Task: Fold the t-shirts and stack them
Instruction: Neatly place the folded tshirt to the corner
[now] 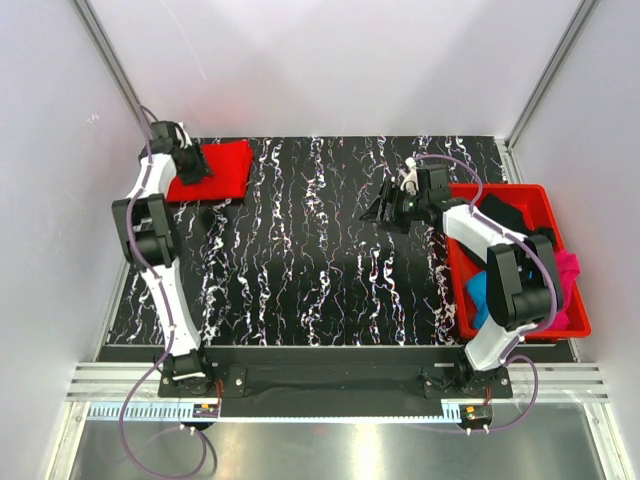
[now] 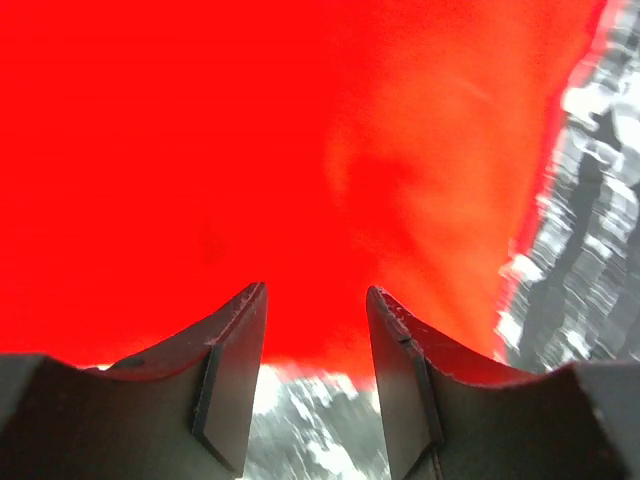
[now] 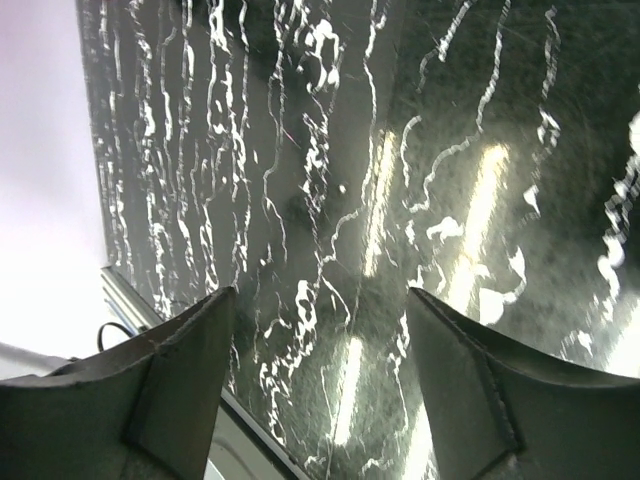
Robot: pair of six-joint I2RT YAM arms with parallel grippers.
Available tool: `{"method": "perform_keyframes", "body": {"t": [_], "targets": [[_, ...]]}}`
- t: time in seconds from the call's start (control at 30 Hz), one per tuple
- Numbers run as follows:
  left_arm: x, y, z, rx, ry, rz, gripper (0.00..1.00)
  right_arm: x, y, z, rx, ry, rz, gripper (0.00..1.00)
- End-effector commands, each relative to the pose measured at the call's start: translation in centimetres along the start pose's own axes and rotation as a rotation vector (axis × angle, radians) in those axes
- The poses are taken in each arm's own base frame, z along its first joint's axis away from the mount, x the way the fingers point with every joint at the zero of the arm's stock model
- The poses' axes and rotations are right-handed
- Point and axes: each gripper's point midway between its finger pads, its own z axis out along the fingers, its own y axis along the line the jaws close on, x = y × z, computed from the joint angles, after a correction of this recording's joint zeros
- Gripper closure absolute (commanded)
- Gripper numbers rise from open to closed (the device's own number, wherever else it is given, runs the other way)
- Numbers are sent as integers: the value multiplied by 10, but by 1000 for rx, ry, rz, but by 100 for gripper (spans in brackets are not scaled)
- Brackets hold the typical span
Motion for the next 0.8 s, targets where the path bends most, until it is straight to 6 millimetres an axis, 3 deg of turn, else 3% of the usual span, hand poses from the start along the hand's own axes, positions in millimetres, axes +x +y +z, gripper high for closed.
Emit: {"method": "perform_keyframes", "body": {"t": [0.0, 0.03, 0.07, 0.1, 0.13, 0.17, 0.23, 0.27, 0.3, 0.33, 0.37, 0.4, 0.47, 0.5, 0.57, 0.6, 0.77], "targets": [[-41, -75, -95, 218, -147, 44, 51, -20, 27, -27, 4, -70, -91, 23], [-50, -97, -129, 288, -203, 67, 51, -18, 27, -33, 26, -66, -86, 22], [-26, -103, -132, 322, -162, 64, 52, -18, 30, -39, 35, -71, -99, 20], [-16, -119, -145, 366, -159, 65, 52, -22, 38, -51, 38, -96, -117, 19], [-9, -134, -160, 426, -173, 88, 52, -18, 38, -58, 56, -92, -114, 1], [10, -143, -185, 456, -175, 101, 52, -21, 49, -72, 46, -124, -137, 0], [39, -172, -211, 538, -164, 148, 50, -18, 55, -87, 52, -151, -139, 0], [45, -183, -243, 566, -208, 180, 48, -18, 60, -94, 43, -170, -144, 0], [74, -189, -247, 594, -167, 194, 47, -20, 72, -110, 25, -214, -163, 0], [88, -199, -258, 628, -161, 220, 47, -16, 74, -115, 23, -215, -151, 0], [97, -208, -289, 672, -202, 250, 46, -13, 82, -125, 4, -231, -161, 0], [121, -211, -290, 698, -161, 261, 43, -11, 85, -129, -3, -230, -161, 0], [141, -213, -310, 739, -161, 276, 36, -1, 90, -137, -19, -211, -146, 0], [158, -215, -327, 775, -172, 290, 1, 1, 92, -140, -21, -212, -139, 0], [173, -217, -348, 827, -206, 321, 1, 8, 99, -151, -54, -235, -136, 0], [176, -215, -368, 836, -264, 326, 1, 10, 105, -154, -84, -249, -139, 0], [200, -206, -382, 868, -291, 331, 1, 17, 116, -176, -129, -322, -140, 0]]}}
